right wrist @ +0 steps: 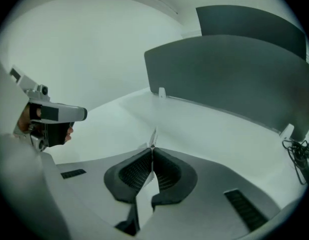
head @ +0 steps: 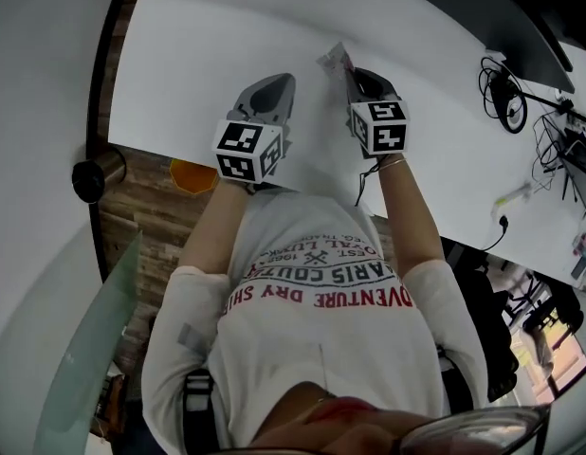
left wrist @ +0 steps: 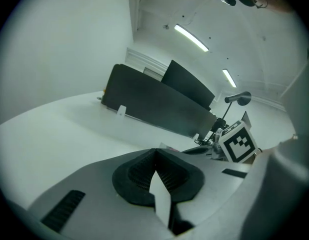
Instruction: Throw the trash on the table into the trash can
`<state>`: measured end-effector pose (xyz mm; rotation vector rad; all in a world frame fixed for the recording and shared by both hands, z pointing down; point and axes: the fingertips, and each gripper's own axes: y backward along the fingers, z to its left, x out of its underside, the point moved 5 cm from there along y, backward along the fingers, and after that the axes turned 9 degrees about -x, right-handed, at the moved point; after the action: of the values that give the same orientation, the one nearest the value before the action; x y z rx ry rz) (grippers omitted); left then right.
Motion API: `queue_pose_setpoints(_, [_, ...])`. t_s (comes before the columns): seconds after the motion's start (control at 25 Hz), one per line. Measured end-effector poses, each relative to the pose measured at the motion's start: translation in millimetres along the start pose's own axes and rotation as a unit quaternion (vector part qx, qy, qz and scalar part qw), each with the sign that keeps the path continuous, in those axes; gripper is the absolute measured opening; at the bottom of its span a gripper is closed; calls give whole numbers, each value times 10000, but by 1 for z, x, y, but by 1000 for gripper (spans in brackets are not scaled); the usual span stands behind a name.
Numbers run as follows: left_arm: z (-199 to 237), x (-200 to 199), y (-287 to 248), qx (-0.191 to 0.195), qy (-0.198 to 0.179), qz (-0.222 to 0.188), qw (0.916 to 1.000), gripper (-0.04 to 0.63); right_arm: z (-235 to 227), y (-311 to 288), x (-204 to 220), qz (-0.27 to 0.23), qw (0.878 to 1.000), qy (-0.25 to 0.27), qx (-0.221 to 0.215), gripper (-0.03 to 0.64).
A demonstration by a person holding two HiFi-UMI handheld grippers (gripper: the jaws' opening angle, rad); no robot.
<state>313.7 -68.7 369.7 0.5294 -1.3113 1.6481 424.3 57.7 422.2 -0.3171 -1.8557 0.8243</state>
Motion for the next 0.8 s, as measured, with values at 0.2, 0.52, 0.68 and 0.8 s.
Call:
queue_pose_setpoints(0.2, [-3,12,70,-812,354,-536,9946,23,57,20,-18,-337,9947,448,-864,31])
queue_pose_setpoints(0.52, [16,97,197,-2660,1352,-1222,9466,23,176,15,-14,-330,9553,1438,-2561,31])
queue_pose_setpoints(0.68, [25,155,270,-3518,1898,-1390,9060,23,254,6,16,-33,9246,1871,-3317,31])
queue_pose_setpoints(0.8, [34,192,323,-4025,2249,-1548,8737,23,318,0,43,249,8979,2212,-3798,31])
